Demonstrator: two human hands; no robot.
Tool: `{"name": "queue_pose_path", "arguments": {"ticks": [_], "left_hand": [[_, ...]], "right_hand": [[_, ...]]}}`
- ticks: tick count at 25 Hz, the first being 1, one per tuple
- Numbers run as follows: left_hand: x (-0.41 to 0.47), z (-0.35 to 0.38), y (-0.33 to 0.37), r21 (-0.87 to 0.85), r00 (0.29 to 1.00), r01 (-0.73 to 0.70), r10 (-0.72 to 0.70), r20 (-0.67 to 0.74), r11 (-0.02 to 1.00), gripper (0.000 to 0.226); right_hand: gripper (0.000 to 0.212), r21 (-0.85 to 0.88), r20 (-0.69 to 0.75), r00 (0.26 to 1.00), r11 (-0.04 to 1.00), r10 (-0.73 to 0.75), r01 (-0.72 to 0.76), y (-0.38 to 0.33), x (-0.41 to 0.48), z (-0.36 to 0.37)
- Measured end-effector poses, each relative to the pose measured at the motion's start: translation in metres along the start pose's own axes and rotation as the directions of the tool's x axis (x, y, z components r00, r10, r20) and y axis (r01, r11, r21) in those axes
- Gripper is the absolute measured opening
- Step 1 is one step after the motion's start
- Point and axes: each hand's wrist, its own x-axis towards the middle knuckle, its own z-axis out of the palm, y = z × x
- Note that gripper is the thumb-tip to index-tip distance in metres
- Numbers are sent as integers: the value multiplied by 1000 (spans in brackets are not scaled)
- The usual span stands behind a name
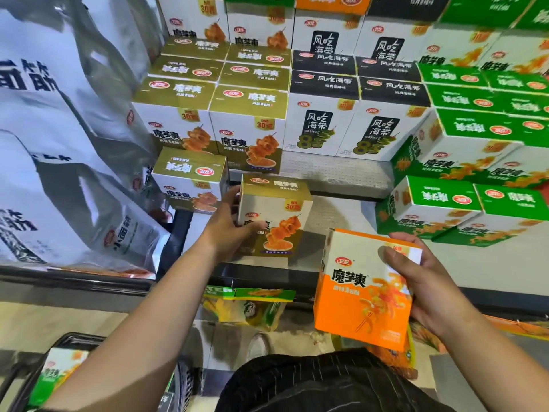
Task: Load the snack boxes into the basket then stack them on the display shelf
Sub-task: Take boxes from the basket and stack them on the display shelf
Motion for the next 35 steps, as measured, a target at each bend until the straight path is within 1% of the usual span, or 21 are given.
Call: {"name": "queue_pose_path", "arguments": {"ticks": [2,5,8,10,11,14,15,16,17,19,20,21,22,23,24,26,28,30,31,33,35], "left_hand": [[-2,-4,-2,-28,999,36,-36,11,999,77],[0,-9,-7,3,999,48,-48,-15,999,83],[-1,-6,-2,-5,999,-13,13,31,1000,74],[-2,-3,0,6,998,-44,43,43,999,72],[-2,-3,0,10,997,-68,68,37,998,71],[-2,-7,0,-84,989,-145,142,-41,986,72],[-1,-7,0,-102,985,-167,161,-65,981,74],[1,-5,1,-77,982,-180,174,-81,981,73],[2,-2,2,-25,979,-186,183,-93,982,72],[5,5,1,84,978,-164,173,-115,983,75],[6,8,1,126,979,-138,155,-133,982,77],[6,9,0,181,976,-120,150,-161,976,81],[4,10,1,253,963,-123,176,-202,960,84],[2,10,1,329,940,-158,244,-239,931,87],[1,9,2,397,906,-219,336,-256,891,89],[-1,6,7,532,856,-286,462,-232,797,88],[-1,3,11,706,849,-229,492,-191,670,77],[1,0,17,853,832,-151,529,-164,500,64],[2,-1,22,894,820,-134,555,-143,428,56],[5,-6,32,935,805,-159,590,-63,318,43],[11,-11,39,939,850,-217,525,48,267,45]], "right_hand": [[87,5,6,1000,1000,1,-1,1,0,3],[58,33,9,1000,999,-16,16,3,2,4],[44,39,-4,1000,999,-17,17,4,5,4],[45,49,-6,1000,999,-15,16,4,6,5],[49,49,2,1000,999,-15,15,5,7,6],[91,17,17,1000,1000,-1,1,7,8,8],[99,14,14,1000,1000,-2,2,7,7,10],[100,10,19,1000,1000,-4,4,8,7,10],[93,16,33,999,1000,-2,2,9,7,11],[64,54,42,999,999,-4,2,10,6,11],[58,67,40,999,998,-3,0,11,6,11],[65,71,43,999,997,2,-5,12,6,11],[80,67,48,999,998,5,-9,12,6,12],[93,65,41,999,998,7,-10,13,5,13],[100,70,34,999,997,8,-11,14,5,14],[102,75,34,999,997,12,-15,16,6,12],[100,78,46,999,997,8,-12,19,7,10],[99,91,66,998,996,15,-21,20,7,10],[98,95,72,997,995,17,-24,20,6,11],[97,84,78,997,996,17,-24,20,6,12],[93,74,93,996,997,14,-21,19,5,15]]}}
